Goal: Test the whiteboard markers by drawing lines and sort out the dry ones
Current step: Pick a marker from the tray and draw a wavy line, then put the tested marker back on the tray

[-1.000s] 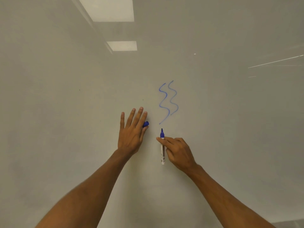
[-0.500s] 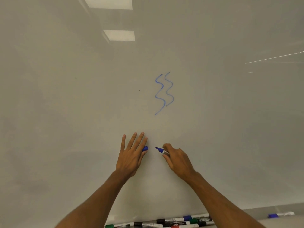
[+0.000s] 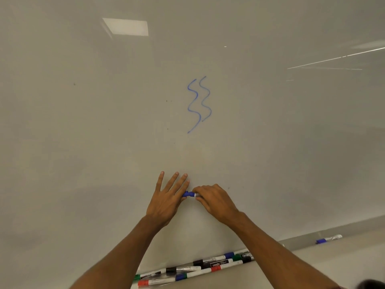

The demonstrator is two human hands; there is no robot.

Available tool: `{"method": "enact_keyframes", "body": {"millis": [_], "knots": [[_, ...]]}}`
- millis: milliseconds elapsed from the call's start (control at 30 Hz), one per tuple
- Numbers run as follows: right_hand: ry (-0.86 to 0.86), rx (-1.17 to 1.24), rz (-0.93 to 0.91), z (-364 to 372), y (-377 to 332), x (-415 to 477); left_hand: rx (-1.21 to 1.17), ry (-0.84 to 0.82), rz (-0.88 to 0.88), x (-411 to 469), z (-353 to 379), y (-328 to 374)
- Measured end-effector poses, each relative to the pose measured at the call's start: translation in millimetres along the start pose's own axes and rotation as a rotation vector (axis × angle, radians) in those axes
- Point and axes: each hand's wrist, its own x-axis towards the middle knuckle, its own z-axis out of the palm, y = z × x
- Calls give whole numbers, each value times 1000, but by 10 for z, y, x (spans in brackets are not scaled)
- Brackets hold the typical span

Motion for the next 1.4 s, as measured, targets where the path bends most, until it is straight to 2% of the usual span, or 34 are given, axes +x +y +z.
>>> {"method": "enact_keyframes", "body": {"millis": [133, 333, 533, 667, 767, 1000, 1133, 1400], "knots": [[-64, 55, 130, 101, -56, -125, -52, 5, 54, -60, 58, 186], [-174, 219, 358, 223, -190, -470, -133, -137, 71, -258, 89, 467], [-284, 240, 501, 320, -323, -707, -191, -233, 99, -458, 189, 656], [-387, 159, 545, 368, -410, -861, -247, -250, 153, -583, 268, 747], [-403, 131, 555, 375, -465, -957, -291, -298, 168, -660, 387, 836], [-486, -143, 571, 441, -546, -1456, -399, -421, 259, -722, 649, 1275], [-507, -306, 639, 462, -372, -1851, -481, -584, 254, -619, 717, 1701], [-533, -332, 805, 387, 390, -2467, -531, -677, 233, -104, 1002, 2659]]}}
